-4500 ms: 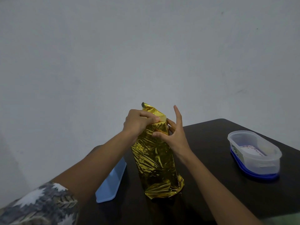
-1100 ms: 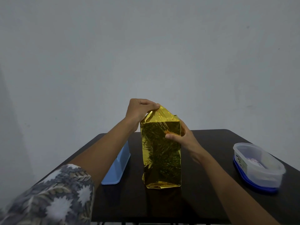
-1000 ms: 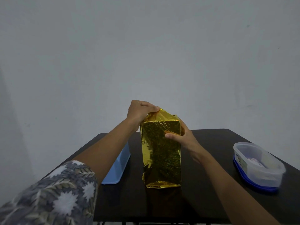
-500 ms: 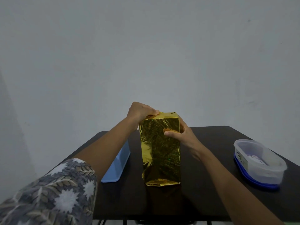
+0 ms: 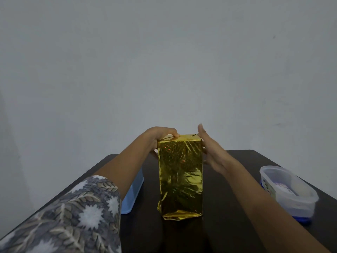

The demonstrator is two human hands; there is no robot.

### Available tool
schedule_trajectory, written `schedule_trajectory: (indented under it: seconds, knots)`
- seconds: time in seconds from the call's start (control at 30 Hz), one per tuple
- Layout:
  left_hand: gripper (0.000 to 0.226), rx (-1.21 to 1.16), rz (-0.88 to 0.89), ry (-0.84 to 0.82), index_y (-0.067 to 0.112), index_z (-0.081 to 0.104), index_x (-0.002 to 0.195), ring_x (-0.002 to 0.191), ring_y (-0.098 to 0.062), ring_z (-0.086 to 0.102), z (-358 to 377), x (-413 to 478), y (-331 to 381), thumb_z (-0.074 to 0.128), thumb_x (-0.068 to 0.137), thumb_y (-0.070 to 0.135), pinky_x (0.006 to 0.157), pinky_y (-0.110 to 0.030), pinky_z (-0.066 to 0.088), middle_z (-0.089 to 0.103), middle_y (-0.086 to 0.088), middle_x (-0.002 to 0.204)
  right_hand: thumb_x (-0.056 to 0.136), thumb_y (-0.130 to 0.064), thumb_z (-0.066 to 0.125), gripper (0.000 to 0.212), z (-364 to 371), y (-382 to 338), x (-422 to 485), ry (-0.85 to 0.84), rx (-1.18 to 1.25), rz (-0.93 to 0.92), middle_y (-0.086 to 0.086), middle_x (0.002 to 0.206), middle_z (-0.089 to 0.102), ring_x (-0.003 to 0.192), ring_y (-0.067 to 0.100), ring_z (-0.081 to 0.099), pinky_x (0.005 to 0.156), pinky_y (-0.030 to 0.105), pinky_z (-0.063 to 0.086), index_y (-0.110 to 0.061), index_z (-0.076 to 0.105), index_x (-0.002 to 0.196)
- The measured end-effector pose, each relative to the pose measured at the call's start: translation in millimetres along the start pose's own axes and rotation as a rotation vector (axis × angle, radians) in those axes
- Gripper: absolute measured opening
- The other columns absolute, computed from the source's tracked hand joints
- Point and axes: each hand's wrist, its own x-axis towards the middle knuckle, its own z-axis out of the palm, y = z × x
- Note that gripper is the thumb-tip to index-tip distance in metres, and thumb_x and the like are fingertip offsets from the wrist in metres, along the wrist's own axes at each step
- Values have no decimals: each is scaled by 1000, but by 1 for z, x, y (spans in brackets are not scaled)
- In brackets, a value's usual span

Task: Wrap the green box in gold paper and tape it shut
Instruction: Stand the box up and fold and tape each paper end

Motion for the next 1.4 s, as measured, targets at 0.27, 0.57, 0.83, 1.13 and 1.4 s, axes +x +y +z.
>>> schedule_trajectory:
  seconds: [0.27, 0.57, 0.83, 1.13, 1.4]
  knots:
    - [28, -39, -2, 15, 3, 59, 95, 66, -21, 59, 1, 8, -6, 66, 82, 27, 54, -23, 53, 61, -10, 83, 73, -10, 77, 29, 31, -35, 15, 247, 159, 195, 15, 88, 65, 78, 26, 64, 67, 36, 55, -1, 61, 95]
    - [34, -261, 173, 314, 9, 63, 99, 93, -25, 62, -41, 15, -75, 64, 85, 40, 85, -40, 47, 65, -8, 98, 54, -14, 87, 60, 31, -21, 27, 381, 208, 161, 19, 104, 65, 93, 33, 66, 77, 46, 57, 0, 61, 106]
    - [28, 99, -172, 374, 1, 57, 81, 61, -21, 53, -85, 3, -169, 71, 82, 25, 54, -31, 43, 57, -14, 79, 61, -13, 84, 50, 35, -25, 19, 415, 191, 136, 15, 99, 67, 76, 25, 67, 55, 33, 59, 1, 63, 104]
    - [15, -238, -277, 226, 3, 56, 77, 76, -24, 58, -82, -3, -157, 67, 85, 7, 86, -51, 51, 58, -10, 84, 52, -20, 88, 69, 31, -20, 26, 424, 182, 112, 15, 113, 64, 102, 30, 63, 83, 45, 55, -2, 61, 113]
    - [14, -398, -284, 221, 6, 59, 96, 73, -21, 59, -62, -5, -145, 66, 85, 11, 86, -62, 47, 59, -5, 87, 12, -33, 82, 109, 24, -11, 41, 459, 194, 71, 13, 115, 64, 101, 29, 63, 84, 43, 55, -6, 61, 115]
